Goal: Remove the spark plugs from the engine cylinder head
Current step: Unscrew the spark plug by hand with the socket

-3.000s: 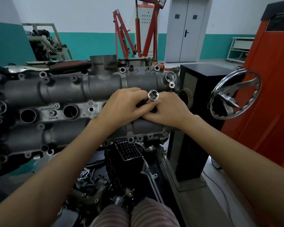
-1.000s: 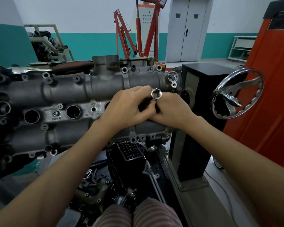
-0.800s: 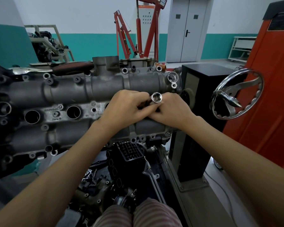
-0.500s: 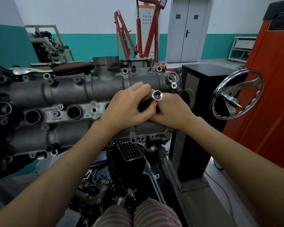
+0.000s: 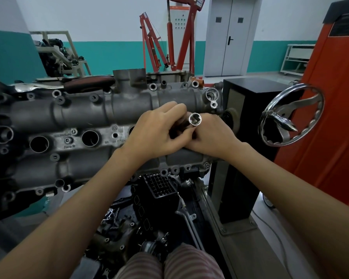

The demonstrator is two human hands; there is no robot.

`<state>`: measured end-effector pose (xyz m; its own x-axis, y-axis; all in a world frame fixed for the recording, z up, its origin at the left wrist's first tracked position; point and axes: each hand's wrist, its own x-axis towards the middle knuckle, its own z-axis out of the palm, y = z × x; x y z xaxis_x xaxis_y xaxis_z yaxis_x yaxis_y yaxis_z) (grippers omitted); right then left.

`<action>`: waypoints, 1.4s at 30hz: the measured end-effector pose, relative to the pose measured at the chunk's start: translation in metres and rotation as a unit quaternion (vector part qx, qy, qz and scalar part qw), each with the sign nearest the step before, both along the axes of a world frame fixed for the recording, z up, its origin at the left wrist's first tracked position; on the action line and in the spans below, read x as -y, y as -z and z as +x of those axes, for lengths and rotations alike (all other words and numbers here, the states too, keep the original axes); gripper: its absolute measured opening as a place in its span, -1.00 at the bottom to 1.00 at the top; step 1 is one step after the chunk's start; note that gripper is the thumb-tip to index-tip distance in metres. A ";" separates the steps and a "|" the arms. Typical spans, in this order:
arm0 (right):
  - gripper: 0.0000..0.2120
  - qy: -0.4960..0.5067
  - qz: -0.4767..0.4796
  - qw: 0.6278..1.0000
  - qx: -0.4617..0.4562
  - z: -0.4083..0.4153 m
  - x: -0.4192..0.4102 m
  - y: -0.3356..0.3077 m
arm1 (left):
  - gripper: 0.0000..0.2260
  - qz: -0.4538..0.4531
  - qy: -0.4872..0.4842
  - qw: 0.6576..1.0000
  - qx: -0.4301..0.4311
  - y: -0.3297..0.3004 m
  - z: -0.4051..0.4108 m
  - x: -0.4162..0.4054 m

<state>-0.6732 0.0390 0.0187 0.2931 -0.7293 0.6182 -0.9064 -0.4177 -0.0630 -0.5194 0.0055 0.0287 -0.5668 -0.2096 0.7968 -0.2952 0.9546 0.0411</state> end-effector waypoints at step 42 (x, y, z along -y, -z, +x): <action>-0.66 -0.013 -0.014 1.000 0.011 0.002 -0.002 0.000 | -0.75 0.000 0.006 1.000 0.002 0.002 -0.001 0.002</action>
<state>-0.6713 0.0409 0.0189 0.2974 -0.7042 0.6447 -0.8936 -0.4430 -0.0716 -0.5203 0.0034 0.0269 -0.5729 -0.2019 0.7944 -0.2834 0.9582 0.0391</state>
